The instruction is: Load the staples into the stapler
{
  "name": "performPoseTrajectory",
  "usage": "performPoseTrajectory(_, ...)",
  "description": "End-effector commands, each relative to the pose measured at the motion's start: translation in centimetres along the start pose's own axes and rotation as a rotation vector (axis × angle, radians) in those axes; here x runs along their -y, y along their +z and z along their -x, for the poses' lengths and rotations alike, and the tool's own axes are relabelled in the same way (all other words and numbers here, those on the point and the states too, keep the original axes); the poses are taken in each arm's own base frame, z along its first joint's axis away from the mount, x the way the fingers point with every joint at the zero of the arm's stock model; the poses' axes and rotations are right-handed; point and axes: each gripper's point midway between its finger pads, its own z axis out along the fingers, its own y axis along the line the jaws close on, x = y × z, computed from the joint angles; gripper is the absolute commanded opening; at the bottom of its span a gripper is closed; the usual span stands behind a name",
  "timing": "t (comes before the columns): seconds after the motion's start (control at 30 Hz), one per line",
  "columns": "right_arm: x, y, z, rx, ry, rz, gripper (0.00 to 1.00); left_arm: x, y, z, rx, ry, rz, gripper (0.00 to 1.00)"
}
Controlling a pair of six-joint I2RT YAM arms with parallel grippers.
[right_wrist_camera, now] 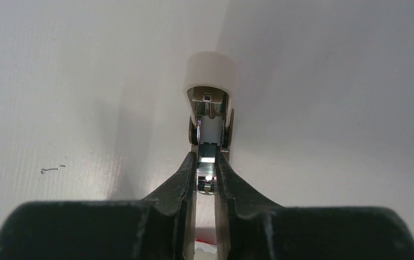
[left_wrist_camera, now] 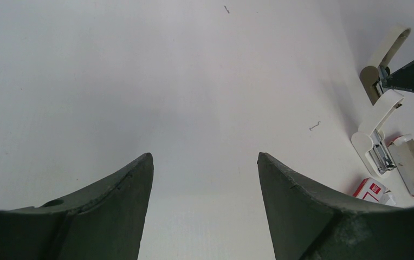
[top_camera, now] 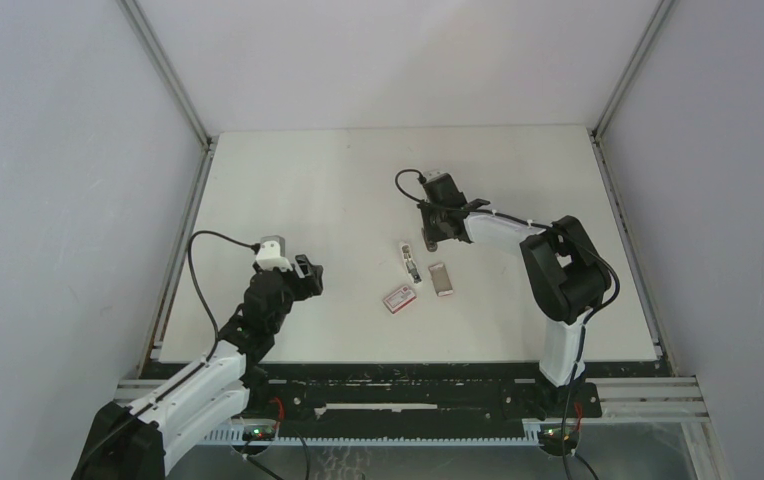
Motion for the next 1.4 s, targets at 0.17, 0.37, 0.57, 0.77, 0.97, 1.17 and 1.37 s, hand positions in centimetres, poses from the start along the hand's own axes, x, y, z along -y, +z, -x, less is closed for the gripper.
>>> performPoseTrajectory(0.17, 0.1, -1.5, 2.6, 0.059, 0.020, 0.012, 0.12, 0.9, 0.1, 1.9, 0.058, 0.002, -0.036, 0.75)
performPoseTrajectory(0.37, -0.1, -1.6, 2.8, 0.066, 0.022, 0.023, 0.12, 0.9, 0.1, 1.8, 0.058, -0.001, -0.037, 0.75)
performPoseTrajectory(0.57, -0.1, -2.1, 3.2, 0.078, 0.020, 0.033, 0.12, 0.9, 0.1, 1.8, 0.057, -0.001, -0.039, 0.74)
performPoseTrajectory(0.77, 0.1, -1.9, 2.8, 0.063, 0.019, 0.026, 0.12, 1.0, 0.1, 1.9, 0.059, -0.001, -0.041, 0.74)
performPoseTrajectory(0.97, 0.1, -2.2, 3.2, 0.076, 0.015, 0.034, 0.12, 1.0, 0.1, 1.9, 0.058, -0.001, -0.040, 0.74)
performPoseTrajectory(1.17, 0.0, -2.7, 3.5, 0.078, 0.005, 0.040, 0.11, 1.0, 0.1, 1.9, 0.059, -0.001, -0.041, 0.74)
performPoseTrajectory(1.37, 0.1, -2.7, 3.5, 0.076, 0.000, 0.042, 0.11, 1.0, 0.1, 1.8, 0.058, -0.001, -0.043, 0.74)
